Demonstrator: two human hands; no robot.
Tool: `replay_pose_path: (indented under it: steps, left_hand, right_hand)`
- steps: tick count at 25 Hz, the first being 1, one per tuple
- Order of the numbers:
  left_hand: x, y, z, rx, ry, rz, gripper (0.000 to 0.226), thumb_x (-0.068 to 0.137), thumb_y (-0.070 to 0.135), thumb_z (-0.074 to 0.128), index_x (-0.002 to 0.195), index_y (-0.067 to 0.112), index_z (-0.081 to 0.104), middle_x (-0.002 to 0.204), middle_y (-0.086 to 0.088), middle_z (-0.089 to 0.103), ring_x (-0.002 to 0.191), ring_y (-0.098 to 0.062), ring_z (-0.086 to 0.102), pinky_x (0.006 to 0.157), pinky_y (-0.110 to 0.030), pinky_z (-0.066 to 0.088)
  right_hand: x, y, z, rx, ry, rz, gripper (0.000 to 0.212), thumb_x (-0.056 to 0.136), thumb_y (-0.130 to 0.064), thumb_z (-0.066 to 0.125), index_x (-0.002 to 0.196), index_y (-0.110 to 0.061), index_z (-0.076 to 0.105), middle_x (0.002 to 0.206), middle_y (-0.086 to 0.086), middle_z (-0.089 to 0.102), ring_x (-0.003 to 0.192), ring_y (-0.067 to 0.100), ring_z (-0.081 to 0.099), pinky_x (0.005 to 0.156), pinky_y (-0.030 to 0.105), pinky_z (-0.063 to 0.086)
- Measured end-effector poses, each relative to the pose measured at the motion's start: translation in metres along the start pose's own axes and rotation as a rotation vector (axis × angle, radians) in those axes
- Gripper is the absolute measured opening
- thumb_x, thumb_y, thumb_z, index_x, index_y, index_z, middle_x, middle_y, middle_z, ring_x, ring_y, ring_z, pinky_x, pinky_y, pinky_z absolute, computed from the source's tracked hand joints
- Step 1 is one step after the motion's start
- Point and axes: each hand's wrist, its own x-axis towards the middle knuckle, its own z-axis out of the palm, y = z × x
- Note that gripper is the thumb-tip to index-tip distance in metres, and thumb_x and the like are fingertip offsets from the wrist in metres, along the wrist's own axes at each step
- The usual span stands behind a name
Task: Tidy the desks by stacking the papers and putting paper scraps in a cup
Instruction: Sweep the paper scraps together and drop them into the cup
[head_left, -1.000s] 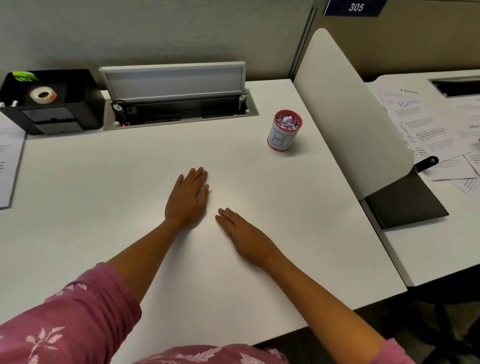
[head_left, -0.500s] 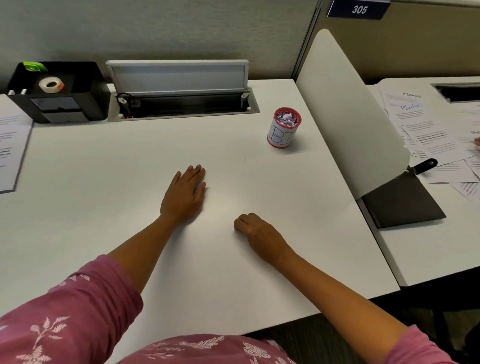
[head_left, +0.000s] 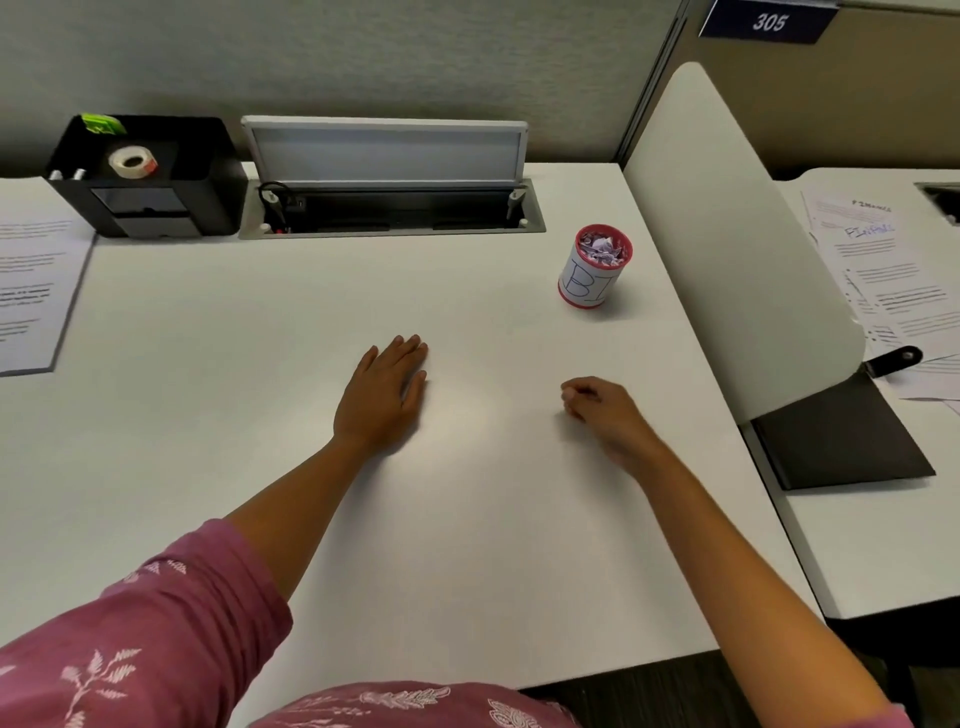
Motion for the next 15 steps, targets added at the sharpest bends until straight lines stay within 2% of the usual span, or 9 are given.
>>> replay_pose_path:
  steps: [3, 7, 9, 13, 15]
  left_hand:
    - [-0.001, 0.001, -0.001, -0.008, 0.008, -0.006, 0.046, 0.102, 0.034, 0.034, 0.147, 0.028, 0.041, 0.155, 0.014, 0.034, 0.146, -0.001, 0.02, 0.122, -0.03, 0.012]
    - [0.0, 0.001, 0.0, -0.016, 0.017, -0.016, 0.045, 0.102, 0.034, 0.036, 0.147, 0.029, 0.041, 0.154, 0.015, 0.035, 0.146, 0.001, 0.02, 0.122, -0.028, 0.011]
    - [0.001, 0.002, -0.001, -0.024, 0.02, -0.023, 0.045, 0.102, 0.035, 0.036, 0.147, 0.029, 0.041, 0.154, 0.016, 0.034, 0.145, 0.003, 0.018, 0.122, -0.028, 0.011]
    - [0.001, 0.003, -0.004, -0.025, 0.012, -0.02, 0.046, 0.102, 0.036, 0.036, 0.147, 0.03, 0.041, 0.155, 0.017, 0.033, 0.145, 0.004, 0.017, 0.122, -0.026, 0.01]
    - [0.001, 0.003, -0.004, -0.019, 0.01, -0.021, 0.046, 0.102, 0.036, 0.036, 0.147, 0.029, 0.041, 0.155, 0.017, 0.033, 0.146, 0.003, 0.018, 0.121, -0.026, 0.009]
  right_hand:
    - [0.035, -0.038, -0.024, 0.123, 0.085, 0.015, 0.016, 0.098, -0.005, 0.056, 0.111, -0.005, 0.064, 0.088, 0.003, 0.063, 0.08, 0.013, 0.057, 0.084, 0.023, 0.049]
    - [0.091, -0.084, -0.049, 0.118, 0.265, -0.078, 0.008, 0.095, -0.009, 0.061, 0.097, -0.014, 0.067, 0.087, 0.0, 0.066, 0.087, 0.017, 0.061, 0.096, 0.035, 0.052]
    - [0.114, -0.102, -0.056, 0.048, 0.344, -0.125, 0.006, 0.091, -0.014, 0.065, 0.09, -0.016, 0.07, 0.085, 0.001, 0.069, 0.084, 0.017, 0.063, 0.095, 0.038, 0.055]
    - [0.138, -0.126, -0.064, -0.169, 0.437, -0.197, 0.018, 0.091, -0.017, 0.065, 0.103, -0.009, 0.075, 0.093, 0.006, 0.072, 0.084, 0.015, 0.065, 0.082, 0.027, 0.054]
    - [0.143, -0.133, -0.067, -0.219, 0.42, -0.19, 0.019, 0.093, -0.016, 0.061, 0.104, -0.009, 0.075, 0.096, 0.008, 0.073, 0.087, 0.018, 0.067, 0.078, 0.026, 0.055]
